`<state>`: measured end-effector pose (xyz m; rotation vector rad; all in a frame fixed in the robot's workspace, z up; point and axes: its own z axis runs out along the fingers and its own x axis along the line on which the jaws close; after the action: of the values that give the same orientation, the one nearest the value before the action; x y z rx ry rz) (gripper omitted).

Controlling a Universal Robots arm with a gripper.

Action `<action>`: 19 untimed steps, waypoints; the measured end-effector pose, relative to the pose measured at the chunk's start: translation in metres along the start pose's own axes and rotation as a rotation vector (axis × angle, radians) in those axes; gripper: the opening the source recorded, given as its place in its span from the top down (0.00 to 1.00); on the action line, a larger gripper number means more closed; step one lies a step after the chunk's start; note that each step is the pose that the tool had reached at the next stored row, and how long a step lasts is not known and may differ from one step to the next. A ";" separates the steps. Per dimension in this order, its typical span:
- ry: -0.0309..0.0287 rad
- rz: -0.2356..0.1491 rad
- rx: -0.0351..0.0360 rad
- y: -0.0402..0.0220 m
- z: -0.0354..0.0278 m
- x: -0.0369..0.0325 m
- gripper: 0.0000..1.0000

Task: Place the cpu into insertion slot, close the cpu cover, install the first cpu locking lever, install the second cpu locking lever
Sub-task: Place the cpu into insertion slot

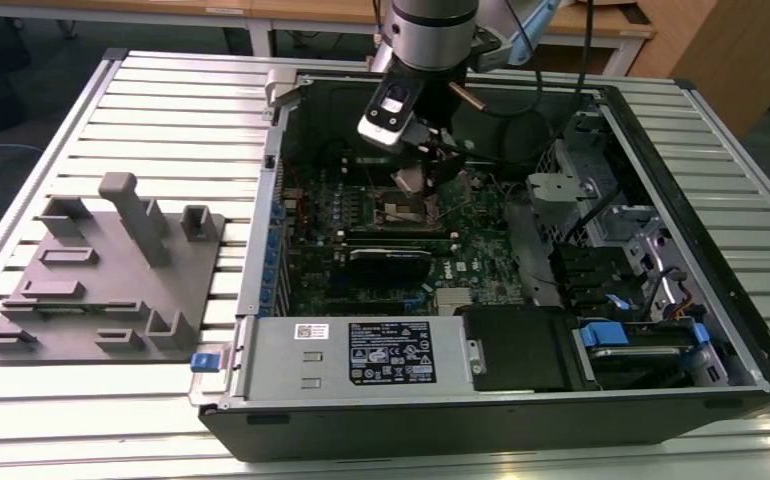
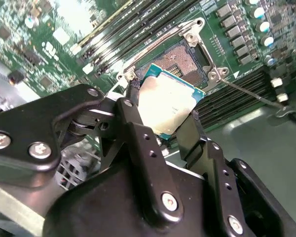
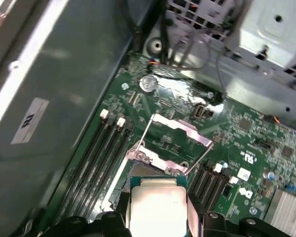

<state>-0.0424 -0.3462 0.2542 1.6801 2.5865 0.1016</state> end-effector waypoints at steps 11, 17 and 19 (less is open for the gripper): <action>-0.0171 0.200 0.0021 -0.0005 0.0059 0.0001 0.46; -0.0264 0.309 0.0033 -0.0008 0.0093 0.0001 0.46; -0.0295 0.345 0.0037 -0.0009 0.0104 0.0001 0.46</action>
<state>-0.0424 -0.3462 0.2437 2.0936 2.2512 0.0851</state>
